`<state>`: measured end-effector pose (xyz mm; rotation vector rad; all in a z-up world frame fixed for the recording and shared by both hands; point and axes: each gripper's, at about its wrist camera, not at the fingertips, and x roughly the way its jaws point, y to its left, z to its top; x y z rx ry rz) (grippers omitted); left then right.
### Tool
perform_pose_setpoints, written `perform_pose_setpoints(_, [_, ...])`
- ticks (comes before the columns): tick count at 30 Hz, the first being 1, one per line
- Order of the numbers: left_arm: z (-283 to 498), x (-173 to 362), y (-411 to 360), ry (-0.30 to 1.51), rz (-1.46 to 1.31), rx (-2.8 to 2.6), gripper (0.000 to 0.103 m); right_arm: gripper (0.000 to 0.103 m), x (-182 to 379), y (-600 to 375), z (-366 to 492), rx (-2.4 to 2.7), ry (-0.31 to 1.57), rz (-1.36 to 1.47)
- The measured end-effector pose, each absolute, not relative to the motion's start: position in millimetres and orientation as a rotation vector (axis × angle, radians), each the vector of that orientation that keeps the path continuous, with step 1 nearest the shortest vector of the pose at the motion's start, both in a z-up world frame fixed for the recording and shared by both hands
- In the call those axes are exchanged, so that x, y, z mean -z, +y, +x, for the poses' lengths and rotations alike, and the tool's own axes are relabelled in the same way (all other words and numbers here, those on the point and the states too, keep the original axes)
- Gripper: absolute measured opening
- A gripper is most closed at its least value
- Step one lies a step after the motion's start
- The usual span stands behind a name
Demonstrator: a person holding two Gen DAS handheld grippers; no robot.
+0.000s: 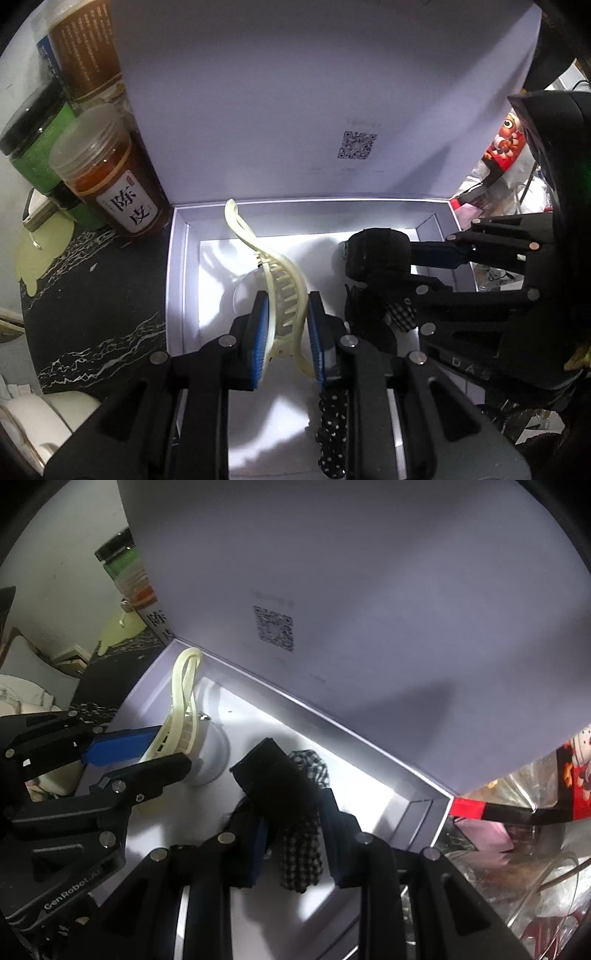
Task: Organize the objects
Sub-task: 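Open the left tool on the cream claw clip while the right tool releases the black cap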
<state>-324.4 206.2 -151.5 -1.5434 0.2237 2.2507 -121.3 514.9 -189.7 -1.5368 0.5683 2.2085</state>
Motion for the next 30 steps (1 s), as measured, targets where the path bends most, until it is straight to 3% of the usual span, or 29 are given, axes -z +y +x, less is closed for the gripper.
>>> perform_pose_setpoints(15, [-330, 160, 212, 0.196, -1.558, -2.254, 0.02, 0.027, 191, 512, -120, -2.187, 0.561, -1.525])
perform_pose_setpoints(19, [-330, 160, 212, 0.194, -1.581, -2.257, 0.021, 0.035, 188, 511, -118, -2.174, 0.556, -1.515])
perform_pose_setpoints(21, [-332, 161, 213, 0.198, -1.61, -2.256, 0.025, 0.036, 185, 511, -116, -2.17, 0.555, -1.506])
perform_pose_setpoints(30, [-327, 149, 210, 0.151, -1.634, -2.302, 0.027, 0.039, 164, 510, -100, -2.183, 0.57, -1.452])
